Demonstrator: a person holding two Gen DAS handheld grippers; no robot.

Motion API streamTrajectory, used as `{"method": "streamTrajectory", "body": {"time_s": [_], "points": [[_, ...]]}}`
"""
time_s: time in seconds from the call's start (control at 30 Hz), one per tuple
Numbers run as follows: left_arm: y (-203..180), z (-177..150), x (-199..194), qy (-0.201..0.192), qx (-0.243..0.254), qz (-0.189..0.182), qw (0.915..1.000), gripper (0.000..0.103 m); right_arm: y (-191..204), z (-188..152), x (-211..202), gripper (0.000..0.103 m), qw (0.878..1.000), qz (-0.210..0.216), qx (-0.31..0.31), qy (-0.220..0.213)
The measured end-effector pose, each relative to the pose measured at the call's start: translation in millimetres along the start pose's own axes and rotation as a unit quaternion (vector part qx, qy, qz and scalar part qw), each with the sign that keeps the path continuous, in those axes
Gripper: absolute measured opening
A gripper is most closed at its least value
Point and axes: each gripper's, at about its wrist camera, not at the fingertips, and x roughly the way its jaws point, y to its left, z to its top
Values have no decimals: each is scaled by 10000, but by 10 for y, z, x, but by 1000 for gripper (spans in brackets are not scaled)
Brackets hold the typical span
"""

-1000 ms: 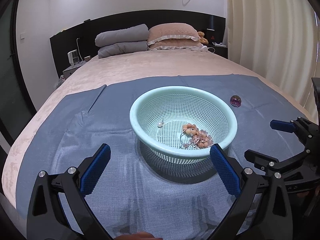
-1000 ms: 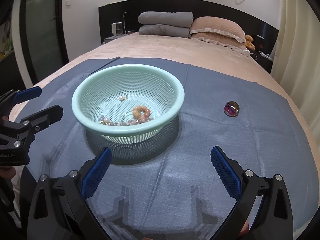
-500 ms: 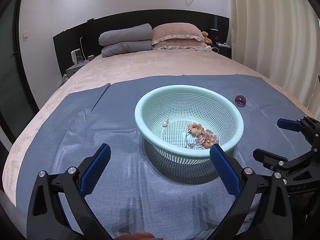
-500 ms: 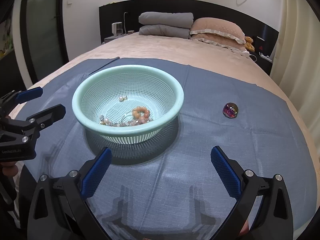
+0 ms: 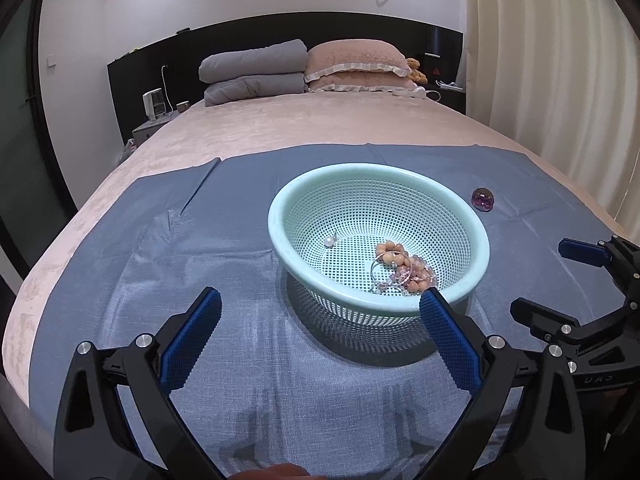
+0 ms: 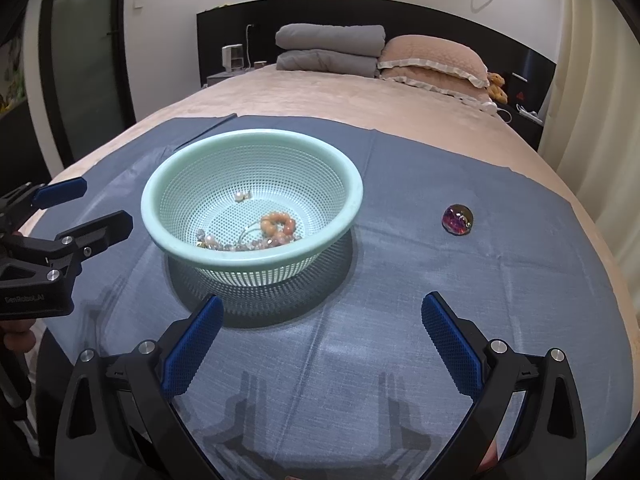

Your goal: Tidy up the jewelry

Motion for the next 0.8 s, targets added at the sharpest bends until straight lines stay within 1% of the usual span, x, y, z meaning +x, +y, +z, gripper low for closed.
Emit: {"method": "streamTrajectory", "body": {"time_s": [0.27, 0.4, 0.47, 0.57, 0.7, 0.8], "points": [[2, -10, -5, -7, -4, -65, 10000, 97, -5, 0, 8, 95, 10000, 11, -13, 9], [-11, -9, -9, 7, 17, -13, 10000, 97, 4, 1, 14, 95, 10000, 14, -20, 19], [14, -2, -11, -10, -94, 42, 9999, 97, 3, 0, 12, 95, 10000, 6, -24, 14], [87, 19, -64, -97, -344, -56, 9993, 97, -8, 8, 16, 95, 10000, 6, -14, 16], [108, 47, -93, -105, -380, -11, 9992, 97, -15, -3, 29, 95, 10000, 5, 4, 32], [102, 41, -80, -80, -360, -54, 9993, 97, -4, -3, 31, 95, 10000, 12, -17, 37]]}}
